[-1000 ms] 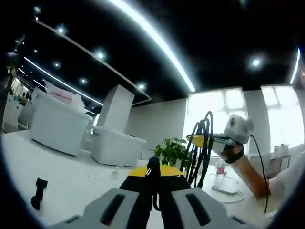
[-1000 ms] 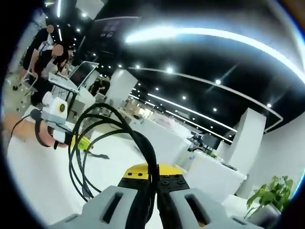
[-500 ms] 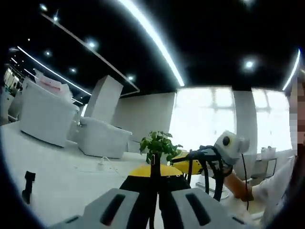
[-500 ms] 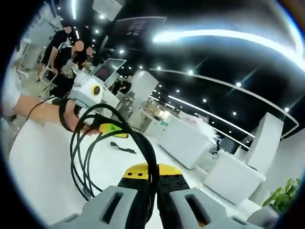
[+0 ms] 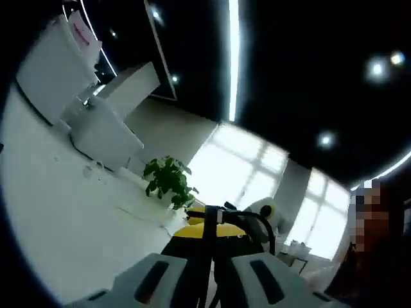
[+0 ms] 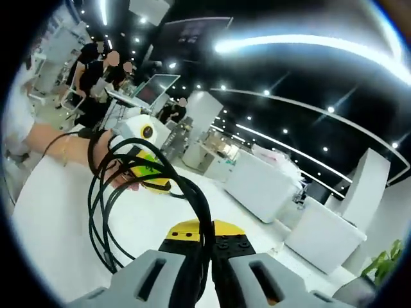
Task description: Coil the Type-C to USB data cable on the desktop and secure it with Velcro straps.
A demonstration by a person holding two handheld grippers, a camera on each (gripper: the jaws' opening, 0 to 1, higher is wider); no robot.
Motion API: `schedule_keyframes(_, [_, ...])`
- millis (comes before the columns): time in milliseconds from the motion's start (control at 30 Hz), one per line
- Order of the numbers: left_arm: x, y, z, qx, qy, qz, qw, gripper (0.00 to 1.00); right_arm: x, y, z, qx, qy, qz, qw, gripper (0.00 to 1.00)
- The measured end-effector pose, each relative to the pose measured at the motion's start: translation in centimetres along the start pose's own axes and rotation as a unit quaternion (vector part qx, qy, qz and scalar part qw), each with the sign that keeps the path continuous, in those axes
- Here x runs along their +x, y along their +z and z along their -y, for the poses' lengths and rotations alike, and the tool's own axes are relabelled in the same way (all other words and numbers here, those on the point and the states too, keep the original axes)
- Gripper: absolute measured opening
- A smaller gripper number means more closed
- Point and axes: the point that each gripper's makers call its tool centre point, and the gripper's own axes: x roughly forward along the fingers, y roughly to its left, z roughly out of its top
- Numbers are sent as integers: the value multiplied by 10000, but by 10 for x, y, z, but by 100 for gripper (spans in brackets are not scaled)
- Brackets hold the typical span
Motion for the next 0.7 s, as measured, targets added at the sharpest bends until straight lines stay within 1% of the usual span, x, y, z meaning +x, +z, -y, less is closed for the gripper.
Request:
schedule_keyframes(33, [0, -1, 1, -80, -57, -3, 10000, 3, 0, 0, 0, 17, 14, -4, 10000, 3])
schedule_keyframes(100, [-2, -4, 4, -399, -290, -15, 9988, 3, -1, -1, 0, 95, 92, 1, 9999, 3])
schedule_keyframes(200, [-3, -4, 2, -715, -423, -3, 9965, 3, -1, -3, 2, 218, 177, 21, 9996, 3])
schedule_keyframes(267, [-4, -4, 4, -930, -614, -4, 9938, 3, -1, -4, 2, 326, 268, 50, 9991, 3])
schedule_keyframes(333, [-2, -10, 7, -1059, -716, -23, 9918, 3, -1, -5, -1, 434, 410, 92, 9982, 3])
schedule_keyframes(400, [-2, -11, 10, -1267, -818, 22, 9886, 3, -2, -6, 0, 477, 458, 116, 9977, 3])
schedule_keyframes(533, [-1, -13, 10, -1251, -771, 11, 9891, 3, 0, -10, 4, 586, 500, 171, 9969, 3])
schedule_keyframes(633, [0, -13, 12, -1379, -823, 43, 9870, 4, 2, -17, 7, 711, 554, 150, 9958, 3])
schedule_keyframes(700, [2, -13, 13, -1353, -829, 42, 9873, 9, 4, -23, 7, 842, 608, 111, 9945, 3])
